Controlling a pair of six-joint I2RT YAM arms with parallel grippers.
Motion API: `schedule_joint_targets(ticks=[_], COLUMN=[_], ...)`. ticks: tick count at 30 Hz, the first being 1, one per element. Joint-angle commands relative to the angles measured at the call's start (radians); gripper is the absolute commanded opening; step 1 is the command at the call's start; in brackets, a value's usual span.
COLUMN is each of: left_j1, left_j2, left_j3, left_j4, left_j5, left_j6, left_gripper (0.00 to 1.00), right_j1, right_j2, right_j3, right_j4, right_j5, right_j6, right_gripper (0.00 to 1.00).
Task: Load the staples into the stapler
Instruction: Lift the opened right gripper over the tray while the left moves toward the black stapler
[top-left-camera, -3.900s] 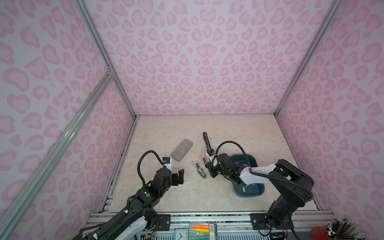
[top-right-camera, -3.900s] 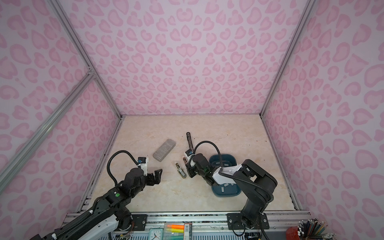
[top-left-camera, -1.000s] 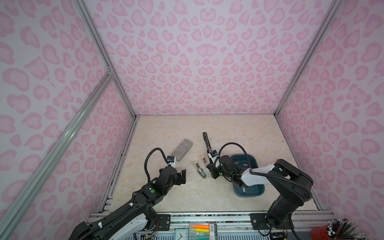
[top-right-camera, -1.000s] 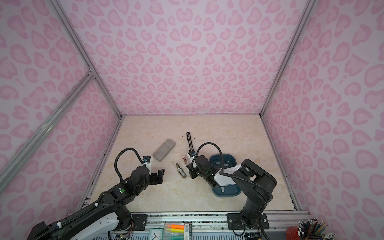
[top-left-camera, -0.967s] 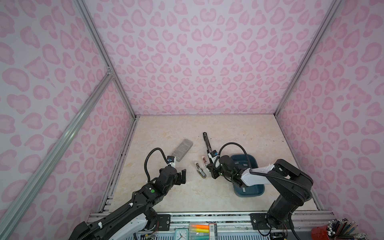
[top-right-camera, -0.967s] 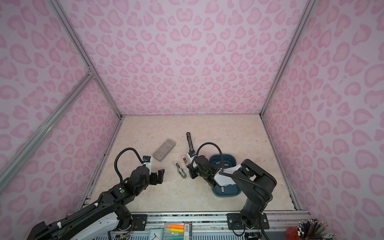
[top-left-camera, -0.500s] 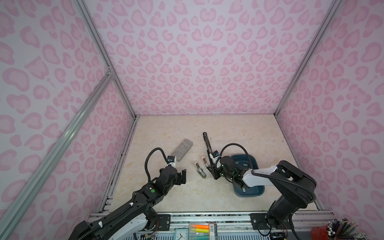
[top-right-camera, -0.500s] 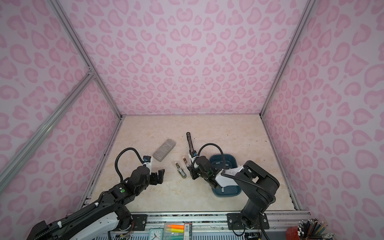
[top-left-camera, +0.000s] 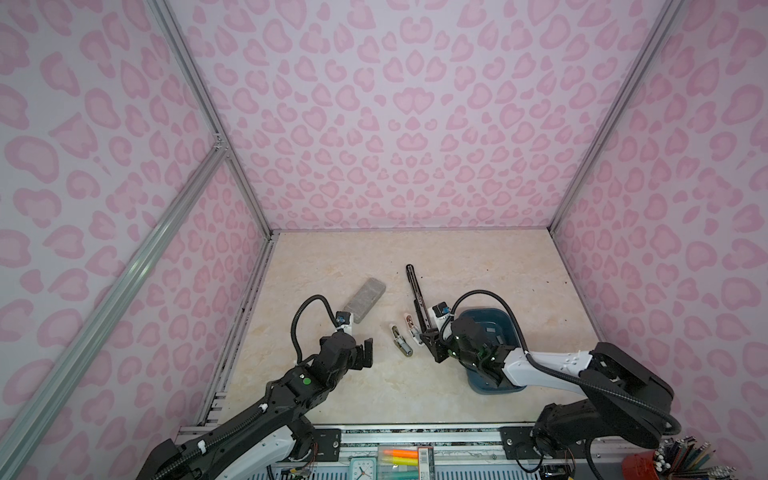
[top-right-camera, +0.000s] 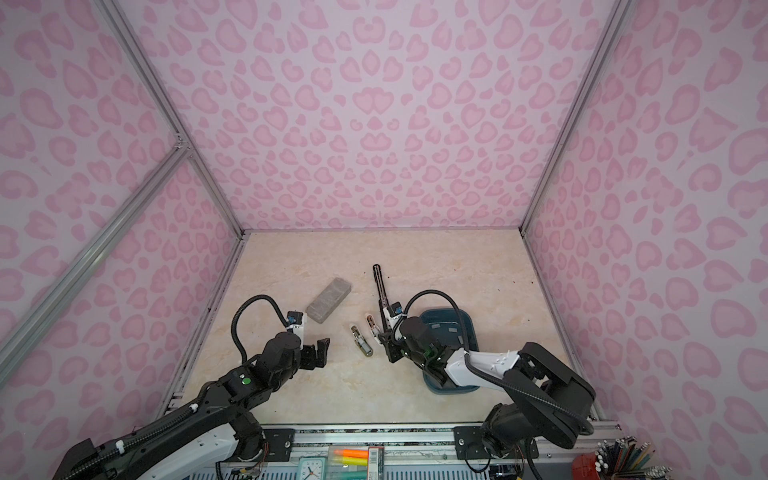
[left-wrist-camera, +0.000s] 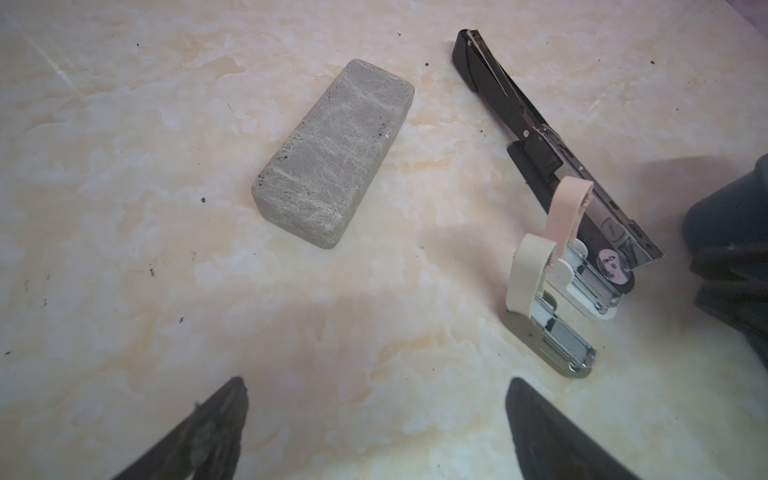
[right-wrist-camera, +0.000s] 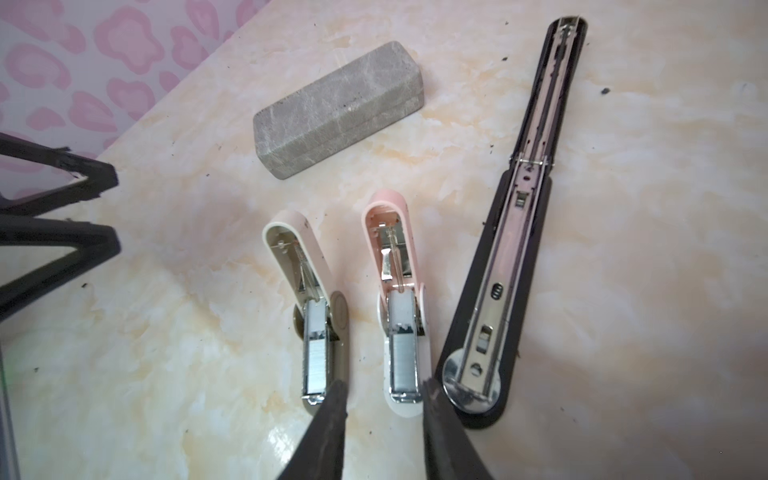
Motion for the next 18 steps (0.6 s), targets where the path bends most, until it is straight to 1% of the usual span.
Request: schedule_joint_targets(ticks=[1,4,7,9,11,14,16,18], left_j1=[0.0,0.0,-0.001,-0.001,0.0,-0.002,-0.001,-0.001], left_j2=[-0.003,0.01,0.034,0.074,0.132,0.218,0.254,0.271], left_j3=[0.046,0.15,0.226,0.287,0.361,0.466,0.495,0.482], left_j4=[-0.014,-0.06,0.006,0.031,0.034,0.038,0.075,0.148], left_j5=[-0.034,-0.059,-0.019,-0.013,-0.03,-0.038,-0.008,0.043], left_j6=[0.0,0.011,0.055,0.081,0.105,0.14,0.152,0.163], left_gripper=[0.98,0.98,0.98,0.98,0.98,0.98,0.98,0.98], right_j1=[0.008,0.007,0.007,0.007,0.007,0.006,-0.004,-0.024], right_j2=[-0.089,-0.179,-0.275,-0.337,-0.397,-0.47,-0.505,-0.526], right_j3=[-0.036,-0.047,-0.028,-0.011,0.007,0.016,0.029,0.036], right_j4=[-0.042,-0.098,-0.194,-0.261,-0.326,-0.394,-0.471,-0.537], right_j5=[0.063,0.12,0.174,0.203,0.262,0.4,0.475,0.533], right_j6=[0.022,0.057,0.09,0.095,0.098,0.099,0.114,0.134], right_gripper=[0.41,0.47,0.49,0.51,0.53,0.55,0.57,0.57])
